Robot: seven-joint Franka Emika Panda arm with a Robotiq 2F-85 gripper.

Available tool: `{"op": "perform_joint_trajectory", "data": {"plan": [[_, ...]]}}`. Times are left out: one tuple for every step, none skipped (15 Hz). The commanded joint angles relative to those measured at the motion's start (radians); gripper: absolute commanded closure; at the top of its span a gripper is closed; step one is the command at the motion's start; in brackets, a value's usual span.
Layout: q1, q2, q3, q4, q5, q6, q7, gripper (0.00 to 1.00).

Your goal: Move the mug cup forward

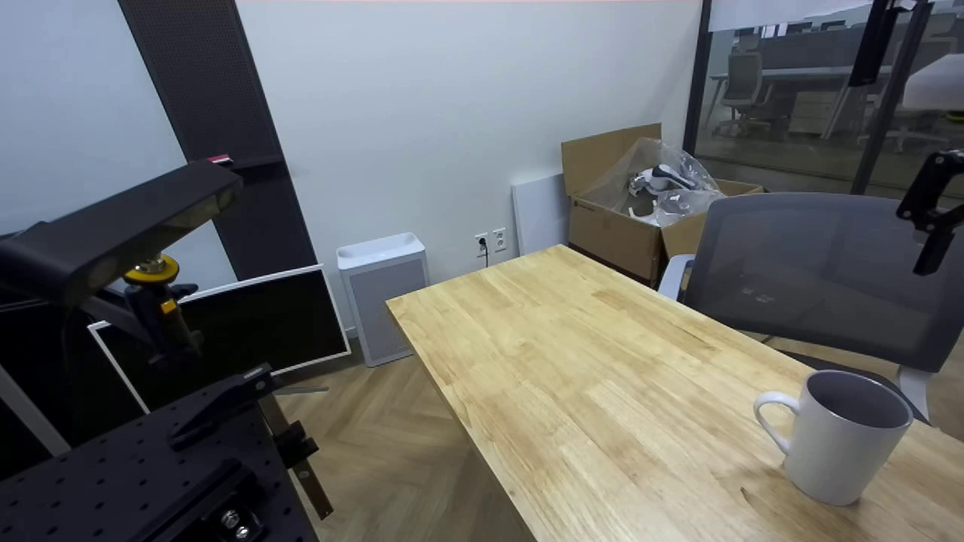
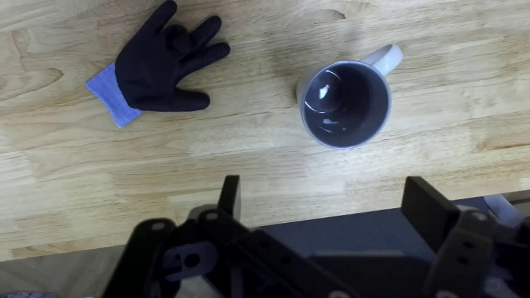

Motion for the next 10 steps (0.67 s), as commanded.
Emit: {"op": "perform_joint_trajectory", "data": {"plan": [[0.007, 0.031, -0.012, 0.008, -0.035, 0.021, 0.062, 0.0], [0.007, 0.039, -0.014, 0.008, -0.038, 0.026, 0.069, 0.0], [0.008, 0.047, -0.016, 0.008, -0.042, 0.029, 0.075, 0.0], [0.008, 0.055, -0.018, 0.008, -0.048, 0.03, 0.08, 0.0], [0.009, 0.061, -0.02, 0.009, -0.053, 0.029, 0.085, 0.0], [0.009, 0.061, -0.021, 0.008, -0.058, 0.019, 0.087, 0.0], [0.015, 0.057, -0.029, 0.011, -0.073, -0.006, 0.09, 0.0], [-0.007, 0.062, -0.005, 0.003, -0.055, 0.018, 0.05, 0.0], [-0.006, 0.063, -0.007, 0.003, -0.06, 0.015, 0.052, 0.0], [-0.006, 0.062, -0.008, 0.004, -0.061, 0.014, 0.052, 0.0]]}}
